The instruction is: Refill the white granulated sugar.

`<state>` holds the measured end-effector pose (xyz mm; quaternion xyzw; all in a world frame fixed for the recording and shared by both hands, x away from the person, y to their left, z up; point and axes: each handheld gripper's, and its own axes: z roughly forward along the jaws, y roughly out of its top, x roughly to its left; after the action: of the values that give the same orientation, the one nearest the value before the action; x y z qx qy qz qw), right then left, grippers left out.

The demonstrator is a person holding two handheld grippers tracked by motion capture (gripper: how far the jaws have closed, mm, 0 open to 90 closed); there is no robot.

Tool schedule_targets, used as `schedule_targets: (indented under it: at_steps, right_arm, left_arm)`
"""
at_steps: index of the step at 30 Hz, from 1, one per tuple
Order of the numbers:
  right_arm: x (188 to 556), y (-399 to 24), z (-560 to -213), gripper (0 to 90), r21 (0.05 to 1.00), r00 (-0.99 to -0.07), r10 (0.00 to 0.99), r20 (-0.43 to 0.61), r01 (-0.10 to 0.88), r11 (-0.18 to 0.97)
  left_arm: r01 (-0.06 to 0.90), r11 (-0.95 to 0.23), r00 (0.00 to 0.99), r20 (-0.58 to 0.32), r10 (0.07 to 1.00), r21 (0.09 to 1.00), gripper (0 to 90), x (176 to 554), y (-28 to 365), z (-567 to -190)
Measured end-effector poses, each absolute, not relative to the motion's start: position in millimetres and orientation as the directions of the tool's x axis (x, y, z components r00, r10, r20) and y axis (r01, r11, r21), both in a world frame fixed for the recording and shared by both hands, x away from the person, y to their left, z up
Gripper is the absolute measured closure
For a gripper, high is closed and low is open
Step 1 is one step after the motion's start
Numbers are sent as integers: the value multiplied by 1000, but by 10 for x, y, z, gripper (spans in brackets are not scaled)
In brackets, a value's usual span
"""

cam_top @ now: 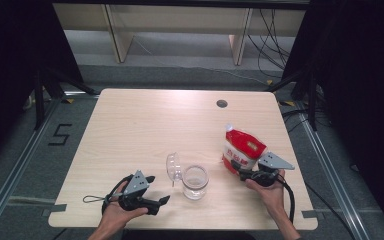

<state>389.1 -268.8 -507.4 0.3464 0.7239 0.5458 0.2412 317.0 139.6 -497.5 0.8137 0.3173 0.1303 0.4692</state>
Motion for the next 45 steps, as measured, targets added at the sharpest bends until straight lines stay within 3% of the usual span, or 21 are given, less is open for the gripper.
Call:
schedule_targets:
  at_steps: [16, 21, 23, 25, 26, 30, 45]
  right_arm:
    - [3954, -2679, -5112, 305, 971, -649, 759, 48, 210, 118]
    - [3956, -2669, -5120, 346, 970, -653, 754, 69, 220, 102]
    - [3976, -2661, -5132, 366, 979, -651, 757, 54, 182, 86]
    - [3960, -2664, -5118, 371, 971, -668, 740, 76, 217, 96]
    - [3917, -2615, -5111, 376, 969, -621, 780, 72, 229, 92]
    - [3894, -2566, -5108, 382, 972, -603, 796, 48, 212, 102]
    - [3911, -2583, -5135, 377, 975, -610, 790, 54, 203, 90]
  left_arm:
    - [385, -365, 765, -73, 639, 848, 155, 3159, 1367, -4992]
    - [379, -372, 769, -64, 636, 847, 155, 3161, 1370, -4988]
    - [382, -370, 767, -68, 638, 847, 155, 3158, 1368, -4989]
    - [381, -369, 766, -66, 640, 848, 156, 3156, 1368, -4987]
    - [382, -366, 766, -69, 639, 848, 156, 3155, 1369, -4987]
    - [385, -372, 772, -74, 631, 845, 155, 3160, 1379, -4981]
    - [384, -381, 772, -66, 632, 841, 156, 3157, 1372, -4984]
